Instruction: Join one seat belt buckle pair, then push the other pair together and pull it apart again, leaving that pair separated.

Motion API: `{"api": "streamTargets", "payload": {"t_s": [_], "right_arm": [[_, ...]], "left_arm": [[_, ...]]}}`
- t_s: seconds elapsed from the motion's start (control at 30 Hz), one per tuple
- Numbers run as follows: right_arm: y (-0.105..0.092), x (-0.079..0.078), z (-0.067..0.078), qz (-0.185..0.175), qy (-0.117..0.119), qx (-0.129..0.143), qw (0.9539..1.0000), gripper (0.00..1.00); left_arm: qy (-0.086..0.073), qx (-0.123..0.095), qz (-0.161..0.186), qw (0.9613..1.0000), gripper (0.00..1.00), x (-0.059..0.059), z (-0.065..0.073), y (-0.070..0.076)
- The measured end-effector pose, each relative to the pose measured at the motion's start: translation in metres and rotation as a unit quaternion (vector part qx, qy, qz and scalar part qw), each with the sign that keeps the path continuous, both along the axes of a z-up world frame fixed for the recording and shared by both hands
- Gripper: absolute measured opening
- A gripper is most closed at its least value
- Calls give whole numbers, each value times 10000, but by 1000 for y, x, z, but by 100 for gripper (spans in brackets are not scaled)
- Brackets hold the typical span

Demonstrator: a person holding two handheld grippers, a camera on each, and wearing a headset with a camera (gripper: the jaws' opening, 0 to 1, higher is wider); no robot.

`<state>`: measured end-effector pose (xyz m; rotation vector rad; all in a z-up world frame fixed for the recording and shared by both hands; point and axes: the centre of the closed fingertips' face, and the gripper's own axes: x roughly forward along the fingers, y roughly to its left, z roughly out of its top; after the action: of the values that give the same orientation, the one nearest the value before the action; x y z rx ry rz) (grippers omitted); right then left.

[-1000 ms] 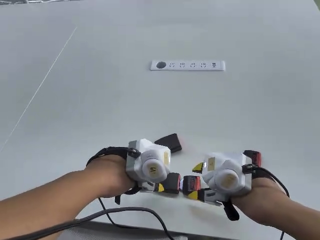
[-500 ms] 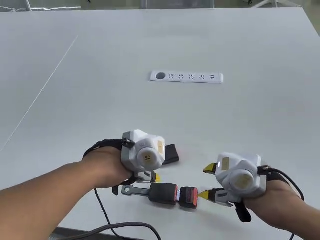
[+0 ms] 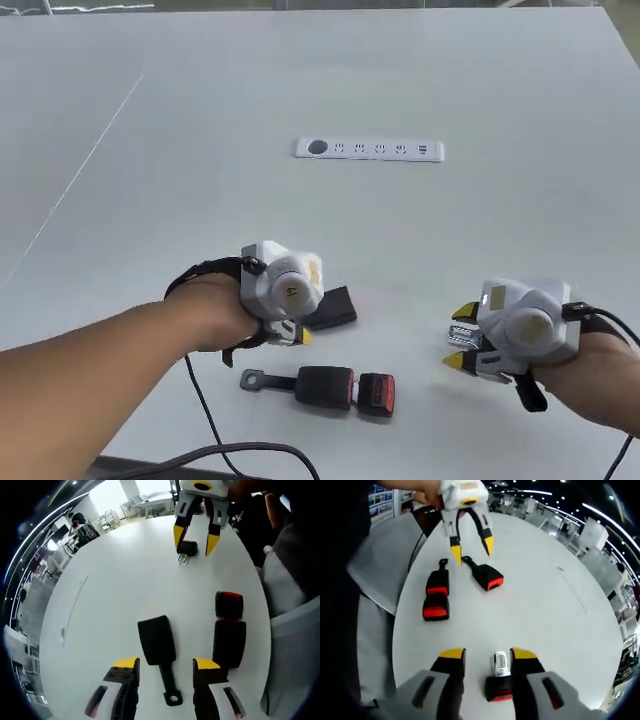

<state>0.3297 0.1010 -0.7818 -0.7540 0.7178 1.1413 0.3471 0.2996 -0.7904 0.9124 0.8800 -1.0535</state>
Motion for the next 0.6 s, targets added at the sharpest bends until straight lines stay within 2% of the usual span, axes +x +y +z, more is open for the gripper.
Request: {"api": "streamTargets", "payload": {"t_s": [0.03, 0.1, 0.2, 0.33, 0.53, 0.6], "right_arm": [[-8, 4, -2, -37, -40, -78, 10000, 35], [-21, 8, -8, -164, 26, -142, 9998, 35], [-35, 10, -14, -265, 85, -217, 9994, 36], [-44, 8, -21, -263, 159, -299, 9991, 36], [-49, 9, -31, -279, 275, -323, 9987, 36], [-52, 9, -34, -252, 321, -352, 9985, 36]], "left_arm": [[75, -2, 63, 10000, 44, 0, -2, 1], [208, -32, 78, 9997, 47, 1, -7, -1], [236, -22, 54, 9997, 49, 2, -6, -4], [284, -92, 129, 9995, 52, 7, -8, -8], [442, -9, 141, 9989, 52, 10, -22, -7], [497, 82, 15, 9987, 52, 8, -26, -8]]}}
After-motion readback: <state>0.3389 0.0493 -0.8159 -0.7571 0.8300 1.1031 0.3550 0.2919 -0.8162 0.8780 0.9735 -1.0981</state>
